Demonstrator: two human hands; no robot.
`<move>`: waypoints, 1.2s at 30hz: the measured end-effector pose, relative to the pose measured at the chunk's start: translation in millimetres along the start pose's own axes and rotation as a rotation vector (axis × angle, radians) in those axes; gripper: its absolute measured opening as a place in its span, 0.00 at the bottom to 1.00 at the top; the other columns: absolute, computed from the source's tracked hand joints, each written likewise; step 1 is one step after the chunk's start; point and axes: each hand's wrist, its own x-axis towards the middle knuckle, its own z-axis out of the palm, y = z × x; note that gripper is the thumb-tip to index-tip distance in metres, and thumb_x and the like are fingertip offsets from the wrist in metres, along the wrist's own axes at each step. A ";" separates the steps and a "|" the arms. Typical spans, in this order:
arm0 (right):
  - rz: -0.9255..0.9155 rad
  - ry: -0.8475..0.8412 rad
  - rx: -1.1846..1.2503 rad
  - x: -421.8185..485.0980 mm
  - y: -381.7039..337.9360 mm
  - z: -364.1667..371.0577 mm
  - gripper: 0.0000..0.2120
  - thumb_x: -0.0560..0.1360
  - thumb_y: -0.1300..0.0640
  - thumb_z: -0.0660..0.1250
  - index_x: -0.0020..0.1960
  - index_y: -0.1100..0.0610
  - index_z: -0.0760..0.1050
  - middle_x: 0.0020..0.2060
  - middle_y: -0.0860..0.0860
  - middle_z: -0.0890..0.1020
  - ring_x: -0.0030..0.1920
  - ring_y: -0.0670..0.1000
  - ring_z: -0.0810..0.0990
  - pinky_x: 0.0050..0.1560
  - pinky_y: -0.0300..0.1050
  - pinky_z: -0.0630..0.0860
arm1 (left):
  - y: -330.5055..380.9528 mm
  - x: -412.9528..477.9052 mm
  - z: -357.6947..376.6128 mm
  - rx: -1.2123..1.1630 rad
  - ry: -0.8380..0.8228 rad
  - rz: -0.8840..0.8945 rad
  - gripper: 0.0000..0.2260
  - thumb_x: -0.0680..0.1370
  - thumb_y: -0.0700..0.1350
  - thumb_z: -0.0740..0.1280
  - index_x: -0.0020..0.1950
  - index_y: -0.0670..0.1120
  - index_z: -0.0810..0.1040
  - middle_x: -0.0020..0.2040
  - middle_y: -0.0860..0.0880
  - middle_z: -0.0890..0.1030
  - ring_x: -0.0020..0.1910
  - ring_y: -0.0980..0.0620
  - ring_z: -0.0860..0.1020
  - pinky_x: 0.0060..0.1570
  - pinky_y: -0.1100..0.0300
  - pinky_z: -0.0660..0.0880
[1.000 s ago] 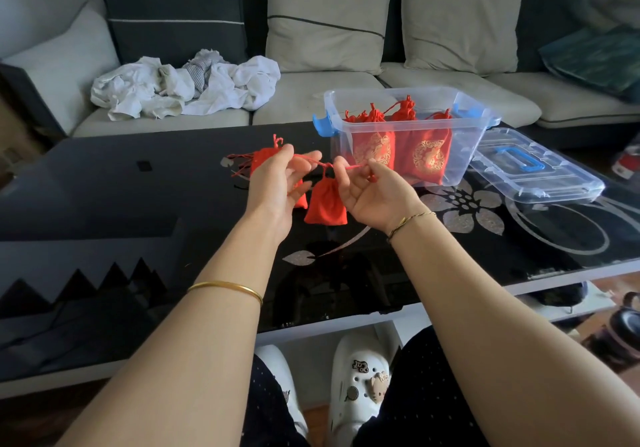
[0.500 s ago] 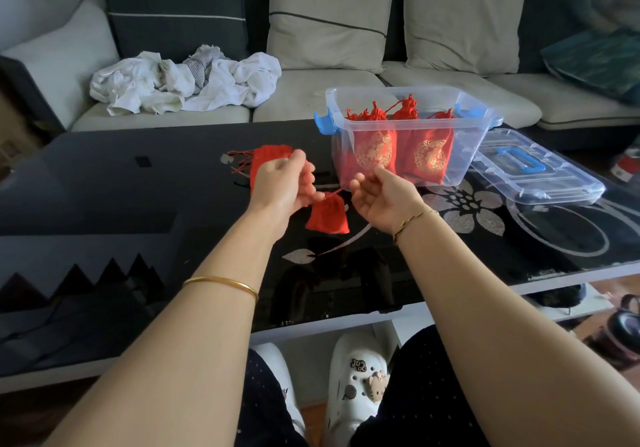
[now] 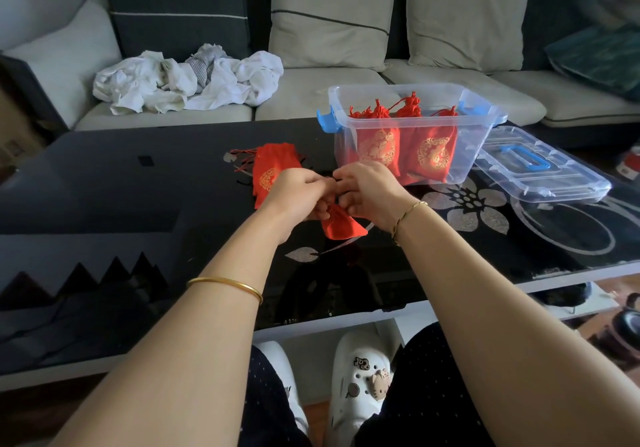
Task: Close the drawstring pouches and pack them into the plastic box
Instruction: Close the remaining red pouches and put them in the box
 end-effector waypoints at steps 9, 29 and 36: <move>-0.353 -0.050 -0.430 -2.8 7.2 -5.4 0.07 0.72 0.66 0.68 0.49 0.62 0.73 0.37 0.56 0.79 0.35 0.52 0.78 0.40 0.47 0.79 | -1.4 1.5 -4.7 -0.040 0.120 -0.018 0.06 0.79 0.40 0.64 0.54 0.39 0.76 0.35 0.45 0.79 0.31 0.52 0.78 0.38 0.56 0.82; -0.749 0.077 -0.827 3.3 14.8 4.8 0.05 0.74 0.61 0.65 0.45 0.60 0.80 0.40 0.49 0.76 0.41 0.47 0.73 0.39 0.31 0.67 | 10.3 -2.1 -7.9 -0.114 0.272 -0.051 0.10 0.77 0.32 0.61 0.37 0.39 0.75 0.34 0.42 0.77 0.27 0.52 0.79 0.34 0.58 0.81; -0.355 0.101 -0.365 8.1 19.3 10.0 0.07 0.74 0.61 0.67 0.41 0.64 0.81 0.32 0.49 0.78 0.30 0.43 0.72 0.32 0.36 0.70 | 12.9 0.3 -2.1 0.143 0.362 0.087 0.08 0.74 0.37 0.62 0.51 0.46 0.69 0.51 0.46 0.76 0.47 0.48 0.79 0.50 0.52 0.78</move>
